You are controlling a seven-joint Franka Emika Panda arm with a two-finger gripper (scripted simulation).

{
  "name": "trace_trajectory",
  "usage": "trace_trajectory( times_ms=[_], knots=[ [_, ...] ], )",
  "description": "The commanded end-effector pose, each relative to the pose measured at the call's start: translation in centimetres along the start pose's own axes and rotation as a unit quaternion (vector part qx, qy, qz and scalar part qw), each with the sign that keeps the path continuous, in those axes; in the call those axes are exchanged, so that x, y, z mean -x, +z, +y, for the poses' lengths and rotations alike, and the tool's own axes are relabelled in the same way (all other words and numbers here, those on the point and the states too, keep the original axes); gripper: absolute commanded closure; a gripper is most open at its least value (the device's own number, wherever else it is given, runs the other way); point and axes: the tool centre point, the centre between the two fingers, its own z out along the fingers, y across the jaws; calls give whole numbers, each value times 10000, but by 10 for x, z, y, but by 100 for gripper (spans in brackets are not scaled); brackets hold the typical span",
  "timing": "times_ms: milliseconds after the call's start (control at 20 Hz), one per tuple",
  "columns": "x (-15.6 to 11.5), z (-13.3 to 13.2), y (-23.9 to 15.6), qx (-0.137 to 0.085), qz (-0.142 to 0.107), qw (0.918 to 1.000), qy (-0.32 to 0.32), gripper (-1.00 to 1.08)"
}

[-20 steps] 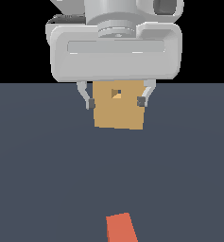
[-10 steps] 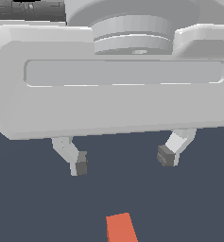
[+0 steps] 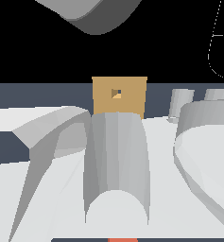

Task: Insert the peg into the horizontal hole in a box.

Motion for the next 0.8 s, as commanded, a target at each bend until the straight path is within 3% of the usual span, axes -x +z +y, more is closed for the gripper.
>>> trace_trajectory(
  times_ms=[0,350,750],
  knots=[
    [16,1,6,-4,0,10000,-50,-92],
    [43,2,16,-18,-2,9999,-110,-92],
    [53,3,19,-22,-3,9999,-129,-92]
  ],
)
